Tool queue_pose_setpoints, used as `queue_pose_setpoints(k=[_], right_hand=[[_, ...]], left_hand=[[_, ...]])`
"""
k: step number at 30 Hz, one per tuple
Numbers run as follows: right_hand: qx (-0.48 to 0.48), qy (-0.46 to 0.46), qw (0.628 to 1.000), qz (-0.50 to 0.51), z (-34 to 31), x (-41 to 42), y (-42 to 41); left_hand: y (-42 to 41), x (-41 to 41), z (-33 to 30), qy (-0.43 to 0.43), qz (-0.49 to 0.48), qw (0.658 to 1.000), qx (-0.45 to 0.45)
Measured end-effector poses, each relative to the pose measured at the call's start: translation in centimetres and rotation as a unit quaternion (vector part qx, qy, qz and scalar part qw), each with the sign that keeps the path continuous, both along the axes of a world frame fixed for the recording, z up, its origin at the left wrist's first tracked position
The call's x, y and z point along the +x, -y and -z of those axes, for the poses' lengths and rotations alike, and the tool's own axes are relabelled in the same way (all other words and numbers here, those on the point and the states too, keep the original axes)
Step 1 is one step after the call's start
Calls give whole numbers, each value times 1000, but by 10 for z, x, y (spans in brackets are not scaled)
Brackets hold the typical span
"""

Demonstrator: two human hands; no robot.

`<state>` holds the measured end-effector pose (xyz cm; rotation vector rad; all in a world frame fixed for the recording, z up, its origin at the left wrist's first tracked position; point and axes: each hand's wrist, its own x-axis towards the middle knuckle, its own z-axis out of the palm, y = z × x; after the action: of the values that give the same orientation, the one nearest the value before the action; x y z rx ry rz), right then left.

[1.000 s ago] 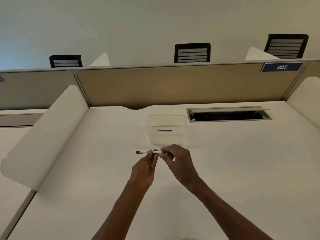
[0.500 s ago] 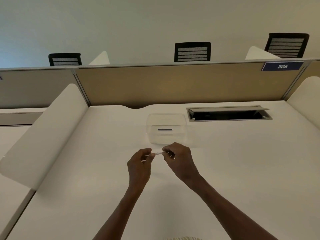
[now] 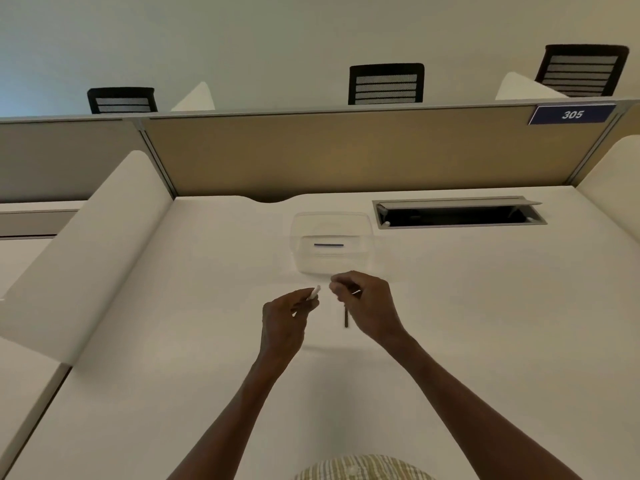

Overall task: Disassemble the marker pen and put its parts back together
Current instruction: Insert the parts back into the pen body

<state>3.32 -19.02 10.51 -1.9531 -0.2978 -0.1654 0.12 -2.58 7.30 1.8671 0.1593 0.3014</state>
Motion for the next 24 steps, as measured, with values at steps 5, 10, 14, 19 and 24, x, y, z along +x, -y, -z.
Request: queue_pose_setpoints(k=[5,10,14,19,24], right_hand=[[-69,-78,991,85,30,11,24],[-164,-135,972,98,61,14,39],[-195,-159,965,76,77,16,34],[-201,-196,957,76,86,21,19],[-275,-170,943,77,97,19,7]], left_hand=[[-5,-2,3,-24,-23,999,-39],[-5,-2,0,-27,-27,998,-45],[-6,-3,1,-41,-28,998,-40],[-8,-5,2,-40,-25,999,-27],[-10,-4,0,-26,-20,999,-37]])
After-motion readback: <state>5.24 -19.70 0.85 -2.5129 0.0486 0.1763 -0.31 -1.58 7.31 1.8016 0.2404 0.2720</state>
